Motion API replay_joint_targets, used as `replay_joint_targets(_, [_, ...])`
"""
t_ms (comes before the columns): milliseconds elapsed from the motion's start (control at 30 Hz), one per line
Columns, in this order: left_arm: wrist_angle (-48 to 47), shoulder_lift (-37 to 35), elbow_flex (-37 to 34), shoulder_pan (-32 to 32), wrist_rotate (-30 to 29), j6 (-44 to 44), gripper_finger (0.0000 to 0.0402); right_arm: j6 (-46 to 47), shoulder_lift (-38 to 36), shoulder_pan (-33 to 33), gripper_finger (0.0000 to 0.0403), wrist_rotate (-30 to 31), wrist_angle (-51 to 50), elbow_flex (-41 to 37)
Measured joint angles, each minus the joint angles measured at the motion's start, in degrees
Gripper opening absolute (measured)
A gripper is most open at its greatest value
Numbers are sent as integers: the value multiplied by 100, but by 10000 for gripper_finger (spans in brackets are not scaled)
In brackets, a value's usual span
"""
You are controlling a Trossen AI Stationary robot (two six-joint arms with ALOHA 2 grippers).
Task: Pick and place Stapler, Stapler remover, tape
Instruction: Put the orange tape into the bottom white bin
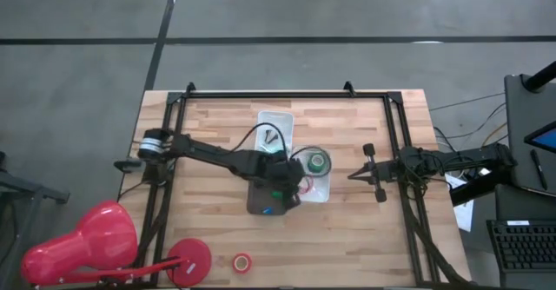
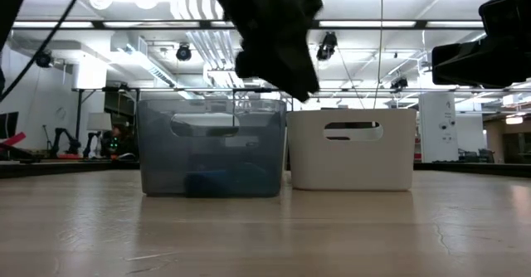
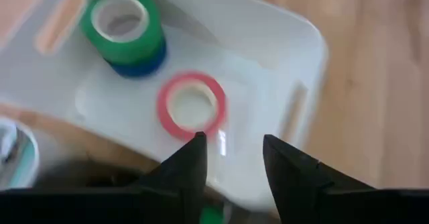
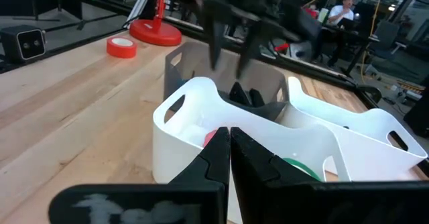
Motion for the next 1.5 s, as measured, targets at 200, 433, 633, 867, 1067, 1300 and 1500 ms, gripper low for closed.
replay_joint_targets(200, [-808,-504,-8,-782,0,-286,138,10,2,-1,9,-2,2,0])
replay_joint_targets(433, [-976,-705,-89,-2126,-143,-1197,137,6,2,0,9,-5,2,0])
replay_joint_targets(633, [-783,-708,-363,-3100,-389,-2205,137,4,2,0,9,-5,2,0])
replay_joint_targets(867, [-496,-699,-966,-3723,-974,-3416,136,11,2,0,9,0,2,0])
replay_joint_targets(1067, [-147,-693,-1626,-3958,-969,-4056,136,3,4,0,9,0,2,0])
replay_joint_targets(1300, [715,-690,-2329,-3969,-997,-4260,135,11,4,0,9,4,4,0])
replay_joint_targets(1500, [1069,-688,-2709,-3982,-996,-4233,135,8,4,0,9,4,3,0])
